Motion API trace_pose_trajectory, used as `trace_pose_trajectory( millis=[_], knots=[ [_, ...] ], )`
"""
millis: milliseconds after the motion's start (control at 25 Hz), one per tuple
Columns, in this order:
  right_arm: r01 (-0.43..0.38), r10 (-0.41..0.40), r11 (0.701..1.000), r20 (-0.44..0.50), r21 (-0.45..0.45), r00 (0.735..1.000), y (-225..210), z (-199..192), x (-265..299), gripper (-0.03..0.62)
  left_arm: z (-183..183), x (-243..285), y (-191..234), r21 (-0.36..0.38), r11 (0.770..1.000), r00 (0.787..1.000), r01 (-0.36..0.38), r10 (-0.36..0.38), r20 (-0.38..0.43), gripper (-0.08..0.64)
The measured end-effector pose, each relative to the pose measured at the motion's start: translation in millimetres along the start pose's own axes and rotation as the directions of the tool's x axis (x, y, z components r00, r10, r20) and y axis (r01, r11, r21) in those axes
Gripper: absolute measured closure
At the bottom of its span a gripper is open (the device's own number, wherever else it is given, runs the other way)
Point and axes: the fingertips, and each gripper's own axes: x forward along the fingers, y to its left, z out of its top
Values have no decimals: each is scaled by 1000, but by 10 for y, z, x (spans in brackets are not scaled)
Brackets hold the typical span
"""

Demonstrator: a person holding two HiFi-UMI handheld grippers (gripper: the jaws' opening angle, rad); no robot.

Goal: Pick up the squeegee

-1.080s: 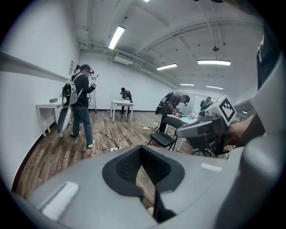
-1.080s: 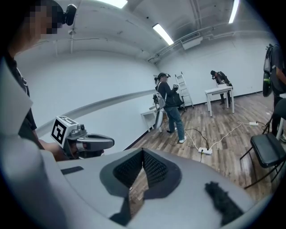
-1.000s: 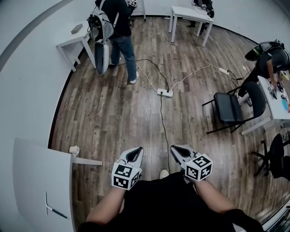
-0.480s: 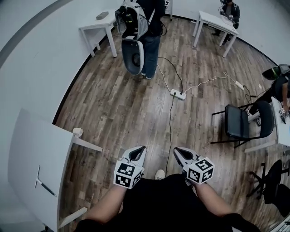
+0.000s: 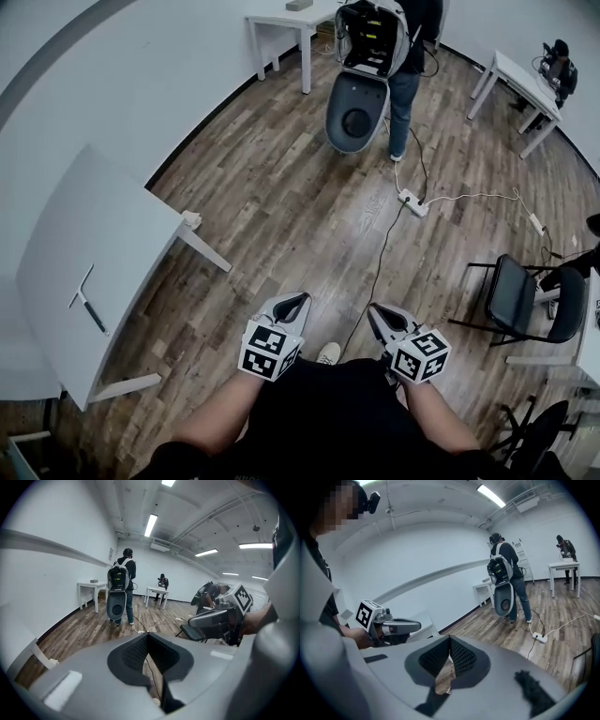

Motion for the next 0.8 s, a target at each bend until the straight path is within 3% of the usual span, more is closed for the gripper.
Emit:
trace_pose_trajectory(
  millis=[800],
  knots=[
    [-222, 216, 972, -80, -82, 973, 639, 102, 688, 588, -129, -622, 479, -67, 982, 984, -179, 180, 6, 554]
  ],
)
